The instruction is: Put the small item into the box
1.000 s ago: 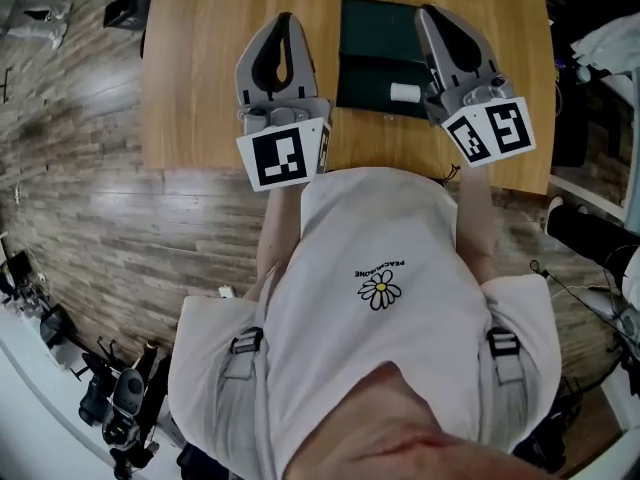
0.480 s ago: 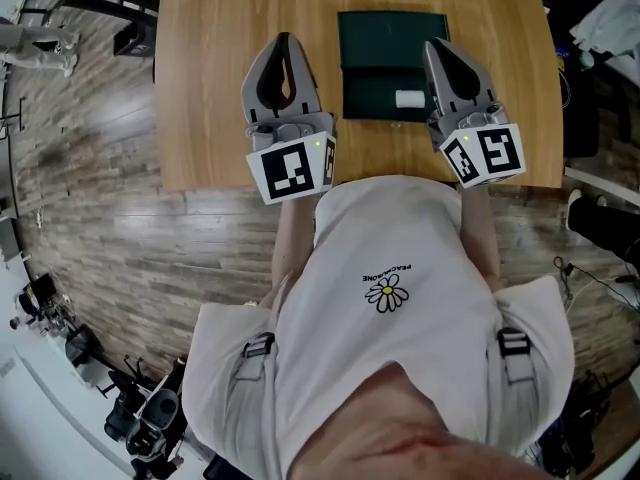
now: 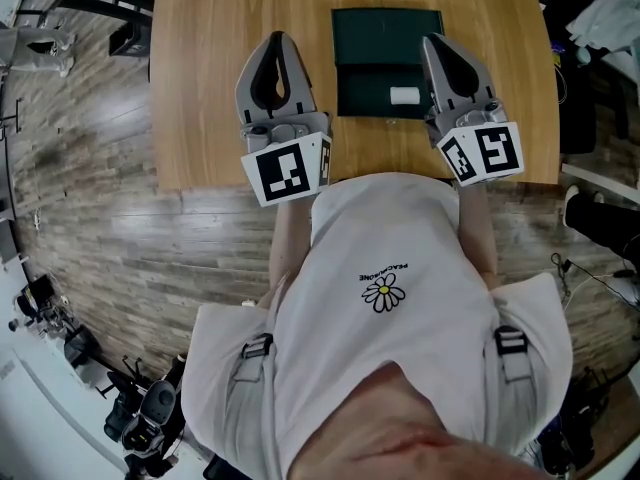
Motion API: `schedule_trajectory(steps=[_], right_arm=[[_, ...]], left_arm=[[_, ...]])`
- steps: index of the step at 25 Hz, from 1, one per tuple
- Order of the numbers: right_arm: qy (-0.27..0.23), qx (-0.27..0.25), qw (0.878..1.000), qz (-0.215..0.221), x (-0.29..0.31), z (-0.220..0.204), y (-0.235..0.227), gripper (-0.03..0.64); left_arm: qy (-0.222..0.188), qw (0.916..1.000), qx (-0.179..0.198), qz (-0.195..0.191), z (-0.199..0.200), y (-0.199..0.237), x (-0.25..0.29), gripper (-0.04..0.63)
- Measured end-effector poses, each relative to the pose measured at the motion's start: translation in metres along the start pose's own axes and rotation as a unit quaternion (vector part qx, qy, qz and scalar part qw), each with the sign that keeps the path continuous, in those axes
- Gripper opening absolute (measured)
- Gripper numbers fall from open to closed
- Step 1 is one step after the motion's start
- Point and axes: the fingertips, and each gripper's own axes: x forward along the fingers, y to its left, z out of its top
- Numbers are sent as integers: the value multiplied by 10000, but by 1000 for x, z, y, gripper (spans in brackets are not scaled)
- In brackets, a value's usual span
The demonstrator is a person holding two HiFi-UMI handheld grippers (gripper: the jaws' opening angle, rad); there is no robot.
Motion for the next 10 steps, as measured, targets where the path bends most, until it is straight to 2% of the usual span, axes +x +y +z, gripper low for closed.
schedule_trajectory(steps=[10], right_arm=[[7, -270, 9996, 28, 11, 3, 8, 5]], left_arm=[[-9, 10000, -38, 1, 0, 9, 5, 17]])
